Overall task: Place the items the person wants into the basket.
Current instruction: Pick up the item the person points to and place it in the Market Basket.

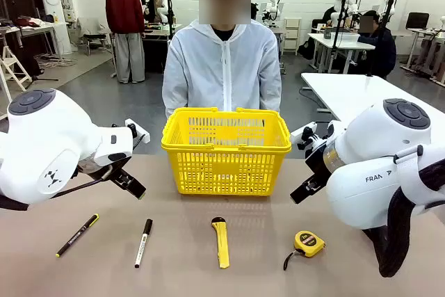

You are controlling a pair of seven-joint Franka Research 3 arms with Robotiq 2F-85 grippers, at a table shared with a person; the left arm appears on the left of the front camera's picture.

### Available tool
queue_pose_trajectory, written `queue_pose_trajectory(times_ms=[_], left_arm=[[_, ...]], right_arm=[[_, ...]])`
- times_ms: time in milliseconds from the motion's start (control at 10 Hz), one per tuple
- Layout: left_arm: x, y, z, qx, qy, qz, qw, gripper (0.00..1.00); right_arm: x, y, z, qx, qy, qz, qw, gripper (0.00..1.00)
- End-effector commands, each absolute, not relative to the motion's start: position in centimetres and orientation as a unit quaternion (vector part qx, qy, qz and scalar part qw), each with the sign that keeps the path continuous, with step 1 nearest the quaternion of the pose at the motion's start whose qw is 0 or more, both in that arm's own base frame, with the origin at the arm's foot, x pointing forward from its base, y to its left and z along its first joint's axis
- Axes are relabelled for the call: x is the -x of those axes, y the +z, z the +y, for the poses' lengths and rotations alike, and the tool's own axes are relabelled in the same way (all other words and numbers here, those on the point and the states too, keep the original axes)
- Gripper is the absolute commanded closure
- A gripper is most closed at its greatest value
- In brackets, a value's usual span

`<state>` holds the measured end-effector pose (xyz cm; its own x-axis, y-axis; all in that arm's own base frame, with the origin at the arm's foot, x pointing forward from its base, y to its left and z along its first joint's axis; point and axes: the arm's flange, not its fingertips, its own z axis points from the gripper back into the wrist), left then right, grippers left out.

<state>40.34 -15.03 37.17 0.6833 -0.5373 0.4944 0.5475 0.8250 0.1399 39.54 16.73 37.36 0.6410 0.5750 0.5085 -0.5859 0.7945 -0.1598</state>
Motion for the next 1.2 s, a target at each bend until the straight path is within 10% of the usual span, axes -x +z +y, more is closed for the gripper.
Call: queue_pose_trajectory(times_ms=[0,1100], left_arm=[[-40.33,37.16,-15.03,0.01,-0.296,-0.266,0.917,0.0],[-40.32,37.17,-15.08,0.009,-0.296,-0.266,0.917,0.0]], right_arm=[[-39.54,37.36,16.73,-0.01,0.32,-0.277,0.906,0.0],[-39.54,37.36,16.74,-0.01,0.321,-0.277,0.906,0.0]])
